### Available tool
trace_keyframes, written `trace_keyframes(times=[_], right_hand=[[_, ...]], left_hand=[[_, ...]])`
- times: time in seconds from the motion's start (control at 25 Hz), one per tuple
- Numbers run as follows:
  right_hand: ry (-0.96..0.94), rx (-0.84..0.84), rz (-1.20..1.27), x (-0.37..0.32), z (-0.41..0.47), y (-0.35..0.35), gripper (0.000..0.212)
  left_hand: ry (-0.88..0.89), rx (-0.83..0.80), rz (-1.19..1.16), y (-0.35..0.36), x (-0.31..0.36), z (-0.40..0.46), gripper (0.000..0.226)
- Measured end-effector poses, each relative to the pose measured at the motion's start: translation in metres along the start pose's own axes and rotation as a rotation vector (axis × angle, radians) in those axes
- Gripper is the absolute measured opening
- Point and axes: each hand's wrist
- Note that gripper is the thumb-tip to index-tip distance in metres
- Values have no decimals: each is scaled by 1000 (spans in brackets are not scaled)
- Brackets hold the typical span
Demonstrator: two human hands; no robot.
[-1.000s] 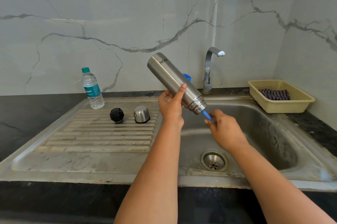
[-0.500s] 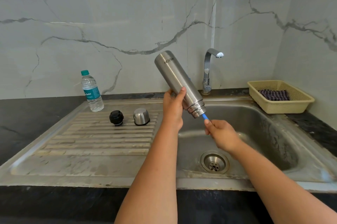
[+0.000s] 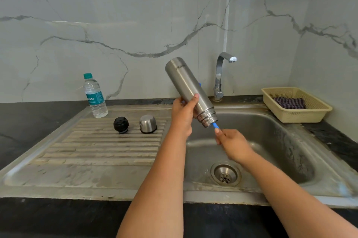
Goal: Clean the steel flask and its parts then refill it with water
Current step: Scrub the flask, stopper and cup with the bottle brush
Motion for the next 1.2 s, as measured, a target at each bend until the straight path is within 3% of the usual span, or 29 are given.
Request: trace_keyframes(times=[0.04,0.08,0.12,0.16,0.28,0.32,0.36,0.48,0.56,0.6,0.64,0.76,0.8,0.88,0.96,1.0,1.12,1.2], right_hand=[[-94,213,-427,-1,2,-2,38],[-127,336,-659,-7,1,-2,36],[-134,355,-707,-6,6,2,35],[-119,264,-557,-5,8,6,37],[145,-270,551,-4,4,14,42],[165,-293,637,-2,5,13,43],[120,-201,538,-1,6,11,43],[-132,287,-320,5,12,1,41],[-198,393,-594,4,12,-4,37],[-199,361,-579,4,13,-4,36],[-164,253,-429,3,14,-2,38],[198,-338,604,-3,6,2,42],[224,-391,689,-1,5,3,43],[95,-168,418,4,6,2,45],[-119,229,-155,6,8,-1,46],[-165,339,-346,5,7,-3,44],[-163,431,-551,3,6,-2,38],[-153,312,-441,3,10,1,42]], left_hand=[[15,74,56,1,-3,0,49],[-8,119,42,-1,-5,-1,47],[-36,111,0,-6,-6,0,44],[-57,57,-40,-13,-6,1,40],[-90,-133,-122,-23,3,2,33],[-97,-163,-124,-20,6,2,31],[-94,-168,-76,-14,9,0,29],[-16,-69,140,0,-1,-5,37],[13,15,76,-1,-10,-5,49],[9,34,4,-4,-11,-5,53],[-4,27,-63,-8,-12,-3,57],[-67,-130,-168,-10,-3,0,53],[-89,-173,-186,-9,-3,2,51],[-94,-190,-118,-7,-6,1,44],[-52,-114,19,-2,-10,-2,38],[-54,-62,7,0,-11,-3,40],[-95,24,-164,0,-11,-4,36],[-122,17,-176,1,-7,-6,29]])
Point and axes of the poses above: each hand's wrist, its own z-axis towards the middle knuckle, its own y-axis out of the palm, x = y × z, and after that the axes turned 4 degrees about y, right-handed
